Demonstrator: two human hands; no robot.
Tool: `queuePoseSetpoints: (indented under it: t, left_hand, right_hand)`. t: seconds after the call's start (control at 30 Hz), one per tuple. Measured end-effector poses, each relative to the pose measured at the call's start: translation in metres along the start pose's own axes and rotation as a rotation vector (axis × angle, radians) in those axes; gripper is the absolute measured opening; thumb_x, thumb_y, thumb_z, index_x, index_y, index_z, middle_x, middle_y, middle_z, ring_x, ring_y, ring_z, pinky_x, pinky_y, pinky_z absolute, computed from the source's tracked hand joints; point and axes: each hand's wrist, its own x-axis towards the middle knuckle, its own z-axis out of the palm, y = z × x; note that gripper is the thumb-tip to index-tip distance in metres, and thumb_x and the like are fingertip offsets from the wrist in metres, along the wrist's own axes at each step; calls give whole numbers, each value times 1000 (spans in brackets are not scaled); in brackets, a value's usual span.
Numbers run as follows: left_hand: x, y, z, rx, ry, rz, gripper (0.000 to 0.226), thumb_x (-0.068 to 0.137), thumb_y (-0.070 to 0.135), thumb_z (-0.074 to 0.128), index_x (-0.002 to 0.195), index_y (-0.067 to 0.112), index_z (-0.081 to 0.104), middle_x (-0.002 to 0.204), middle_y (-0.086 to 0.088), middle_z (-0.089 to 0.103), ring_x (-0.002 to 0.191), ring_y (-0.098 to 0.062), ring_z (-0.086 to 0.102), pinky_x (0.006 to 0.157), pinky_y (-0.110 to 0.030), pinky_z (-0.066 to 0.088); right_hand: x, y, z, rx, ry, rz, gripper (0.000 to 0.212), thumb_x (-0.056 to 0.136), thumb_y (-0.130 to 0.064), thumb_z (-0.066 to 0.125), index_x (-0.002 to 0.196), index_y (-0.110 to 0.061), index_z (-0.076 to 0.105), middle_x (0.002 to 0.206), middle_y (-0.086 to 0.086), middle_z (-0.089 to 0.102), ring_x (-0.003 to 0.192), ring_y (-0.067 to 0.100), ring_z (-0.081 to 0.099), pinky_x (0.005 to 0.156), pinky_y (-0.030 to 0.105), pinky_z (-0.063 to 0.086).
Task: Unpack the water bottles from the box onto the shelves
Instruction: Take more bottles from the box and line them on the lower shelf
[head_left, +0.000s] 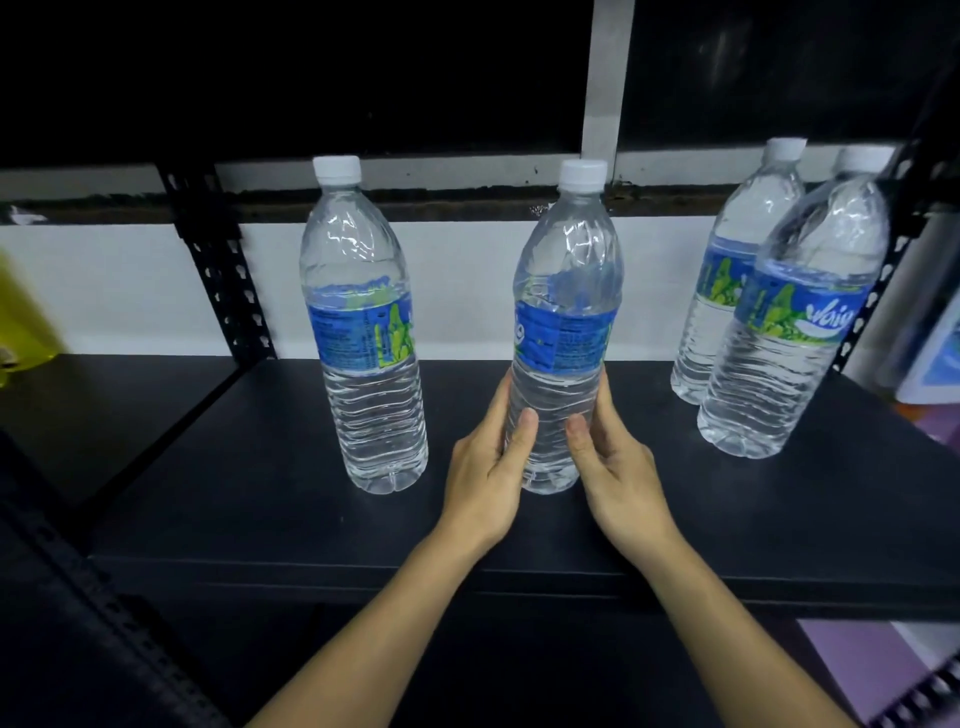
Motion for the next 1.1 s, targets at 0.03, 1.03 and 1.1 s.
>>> queuePoseSetpoints:
  t: [0.03,1.03,1.1]
  left_hand:
    - [0,0,0,-6,-3,-2,50,105,48,45,154,50,33,134,37,57,128,16,50,107,-10,37]
    - [9,-18,-4,-217,68,-127,39,94,58,49,127,43,64,118,7,53,117,-2,59,110,-45,46]
    - [7,-16,-4,-249,66,-124,42,92,57,53,126,34,64,125,7,58,119,-4,60,108,-39,47]
  right_hand:
    - [0,-1,-1,-1,-6,5,64,106,-35,49,161,-43,19,118,-52,58,117,-23,55,93,-4,36]
    - [-6,2,-6,90,29,-10,68,91,-42,73,150,-29,41,132,-15,66,123,5,63,98,31,55]
    - [-7,0,-4,75,53,-2,71,85,-43,77,144,-26,41,129,-16,68,122,2,64,100,35,55]
